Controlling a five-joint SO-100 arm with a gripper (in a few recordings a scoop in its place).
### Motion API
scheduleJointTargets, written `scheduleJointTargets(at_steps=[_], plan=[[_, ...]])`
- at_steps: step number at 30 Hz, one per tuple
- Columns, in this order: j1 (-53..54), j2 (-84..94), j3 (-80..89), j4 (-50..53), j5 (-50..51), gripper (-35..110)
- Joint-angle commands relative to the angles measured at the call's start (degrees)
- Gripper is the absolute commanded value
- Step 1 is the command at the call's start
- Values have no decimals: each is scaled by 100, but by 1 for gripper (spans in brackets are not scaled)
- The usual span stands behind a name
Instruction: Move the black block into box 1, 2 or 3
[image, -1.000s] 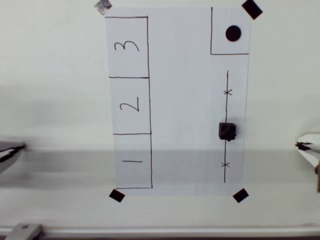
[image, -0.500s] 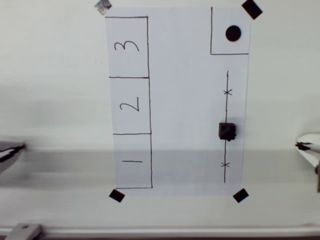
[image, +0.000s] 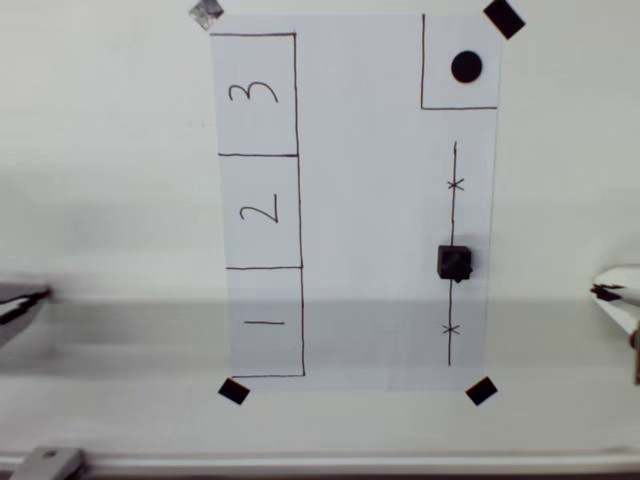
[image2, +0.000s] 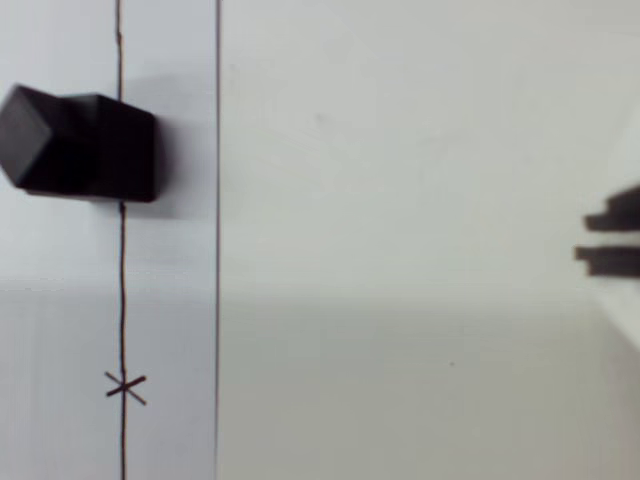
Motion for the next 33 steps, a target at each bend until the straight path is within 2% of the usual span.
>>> scheduleJointTargets(at_steps=[1, 22, 24, 33], plan=[[-53, 9, 62, 123, -26, 0], [-70, 9, 62, 123, -26, 1], [-193, 9, 62, 105, -290, 0], [-422, -264, -325, -149, 53, 0]])
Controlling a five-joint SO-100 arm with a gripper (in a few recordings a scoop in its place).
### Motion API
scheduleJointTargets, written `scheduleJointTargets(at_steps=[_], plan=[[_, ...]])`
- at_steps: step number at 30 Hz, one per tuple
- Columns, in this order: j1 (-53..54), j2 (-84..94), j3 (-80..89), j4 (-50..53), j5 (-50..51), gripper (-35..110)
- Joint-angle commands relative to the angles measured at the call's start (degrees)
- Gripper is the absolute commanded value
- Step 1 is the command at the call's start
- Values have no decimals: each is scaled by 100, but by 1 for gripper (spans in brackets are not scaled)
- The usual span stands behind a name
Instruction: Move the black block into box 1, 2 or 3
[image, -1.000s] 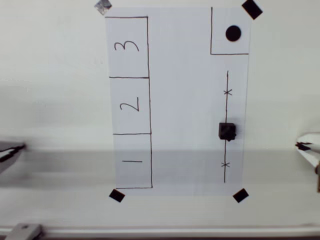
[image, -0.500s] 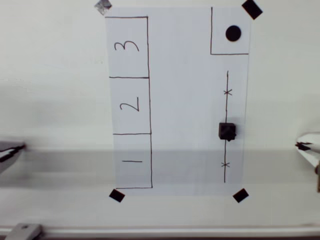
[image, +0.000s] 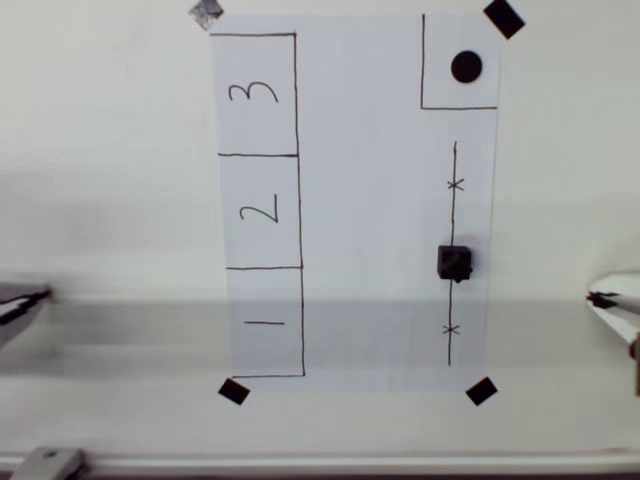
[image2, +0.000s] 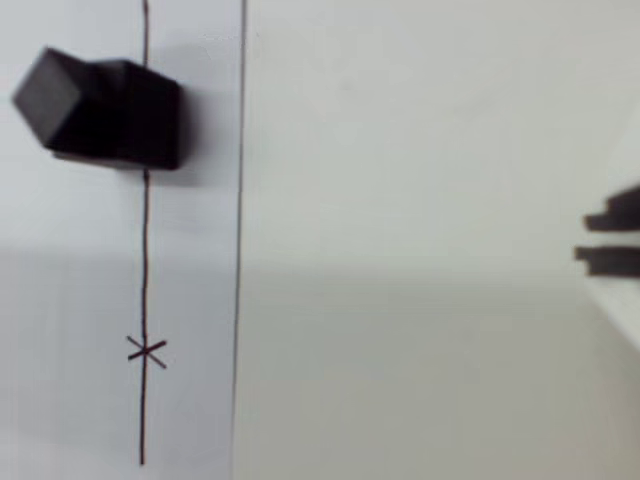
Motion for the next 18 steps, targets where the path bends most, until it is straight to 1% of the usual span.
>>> scheduleJointTargets(at_steps=[1, 8, 12, 15, 18], plan=[[-193, -422, -571, 0, -26, 0], [-439, -2848, -2628, 114, 149, 6], [-457, -4395, -3981, 536, 44, 9], [-545, -5353, -4808, 615, 97, 15], [-633, -6161, -5440, 615, 149, 23]])
